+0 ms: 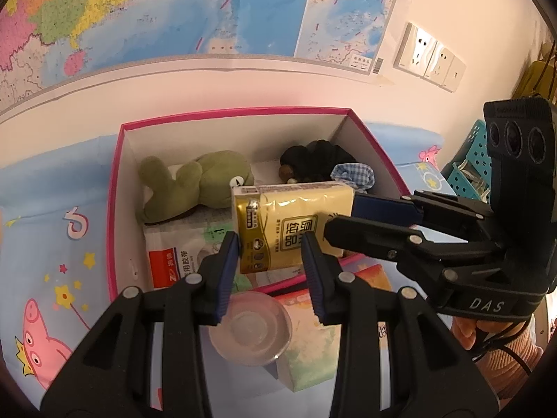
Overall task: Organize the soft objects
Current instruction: 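Lower the yellow tissue pack into the box and open the right gripper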
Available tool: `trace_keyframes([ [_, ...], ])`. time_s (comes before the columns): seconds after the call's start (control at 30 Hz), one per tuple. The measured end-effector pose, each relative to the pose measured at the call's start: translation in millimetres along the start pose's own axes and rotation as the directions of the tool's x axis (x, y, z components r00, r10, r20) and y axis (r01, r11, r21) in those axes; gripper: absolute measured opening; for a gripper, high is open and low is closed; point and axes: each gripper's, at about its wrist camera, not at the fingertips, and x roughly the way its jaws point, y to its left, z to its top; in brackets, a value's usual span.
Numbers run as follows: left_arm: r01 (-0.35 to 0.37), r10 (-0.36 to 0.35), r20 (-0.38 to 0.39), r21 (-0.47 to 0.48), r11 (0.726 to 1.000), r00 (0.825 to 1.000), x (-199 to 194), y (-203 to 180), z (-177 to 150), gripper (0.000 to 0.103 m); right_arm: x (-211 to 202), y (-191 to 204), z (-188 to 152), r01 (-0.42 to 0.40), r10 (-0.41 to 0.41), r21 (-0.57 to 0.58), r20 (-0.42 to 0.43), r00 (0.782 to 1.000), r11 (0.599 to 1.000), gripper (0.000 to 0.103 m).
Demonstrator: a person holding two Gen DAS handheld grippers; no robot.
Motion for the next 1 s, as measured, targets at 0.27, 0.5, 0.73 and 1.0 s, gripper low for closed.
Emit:
trace_keyframes([
  [0.27,0.006,-0.006,-0.025,-0.032,0.999,1.0,10,7,5,0.038,14,-6,1,0.01,-0.01,0.011,-0.027,1.0,1.0,0.033],
  [0.5,0.012,-0.015,-0.046,-0.065,0.998,0.999,17,17,5,0.038,30,-11,1,0.02,-0.018,0.026,-0.072,0.997,0.999,0.033],
  [0.73,0.013,-0.018,-0.046,-0.093,0.996,0.999,21,22,7,0.038,37,-14,1,0.048,-0.044,0.042,-0.096,0.994,0.998,0.042],
  [1.0,-0.043,0.044,0.022,-0.062,0.997,0.999,-1,16,-2,0.039,19,-8,-3,0.07,-0.069,0.012,-0.049,0.996,0.997,0.046],
])
